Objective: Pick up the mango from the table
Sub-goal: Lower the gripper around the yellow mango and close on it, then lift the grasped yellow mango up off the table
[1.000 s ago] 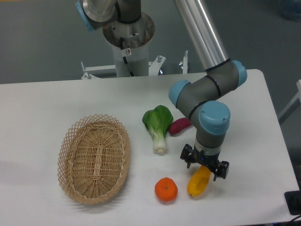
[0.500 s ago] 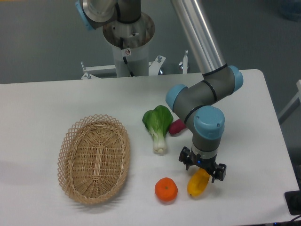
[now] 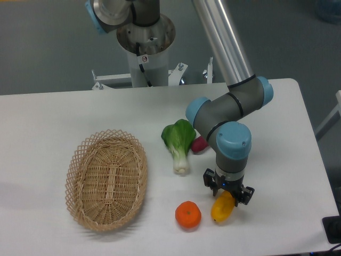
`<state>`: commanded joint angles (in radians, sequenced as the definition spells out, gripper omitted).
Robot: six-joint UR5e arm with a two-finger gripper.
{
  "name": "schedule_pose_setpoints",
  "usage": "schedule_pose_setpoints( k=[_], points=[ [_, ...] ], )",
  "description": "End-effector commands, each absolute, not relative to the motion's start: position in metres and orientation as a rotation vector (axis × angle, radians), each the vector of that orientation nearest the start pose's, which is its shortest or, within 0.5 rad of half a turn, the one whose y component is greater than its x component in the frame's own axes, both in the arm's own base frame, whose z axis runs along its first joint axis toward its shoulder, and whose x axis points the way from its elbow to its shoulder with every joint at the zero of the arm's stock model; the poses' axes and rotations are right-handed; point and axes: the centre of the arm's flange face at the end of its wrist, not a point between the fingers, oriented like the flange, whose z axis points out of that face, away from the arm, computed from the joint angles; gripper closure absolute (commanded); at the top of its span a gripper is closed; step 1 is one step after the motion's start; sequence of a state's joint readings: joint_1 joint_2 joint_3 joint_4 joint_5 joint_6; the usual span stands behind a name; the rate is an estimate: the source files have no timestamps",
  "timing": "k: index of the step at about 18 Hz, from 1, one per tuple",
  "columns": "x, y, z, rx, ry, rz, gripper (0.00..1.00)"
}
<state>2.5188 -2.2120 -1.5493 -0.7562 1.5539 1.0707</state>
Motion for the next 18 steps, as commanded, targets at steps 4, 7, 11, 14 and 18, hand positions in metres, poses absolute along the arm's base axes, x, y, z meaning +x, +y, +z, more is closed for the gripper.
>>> schedule_pose_setpoints(
  k=[4, 7, 11, 14, 18],
  points=[
    [-0.483, 0.514, 0.212, -2.991, 0.189, 0.263, 0.45],
    [-0.484, 0.512, 0.235, -2.958, 0.163, 0.293, 0.45],
    [-0.489, 0.504, 0.277, -2.835, 0.125, 0.275, 0.46],
    [-0.489, 0.497, 0.309, -2.76, 0.106, 0.275, 0.47],
    [-0.489, 0.484, 0.351, -2.662, 0.014, 0.265, 0.47]
  ],
)
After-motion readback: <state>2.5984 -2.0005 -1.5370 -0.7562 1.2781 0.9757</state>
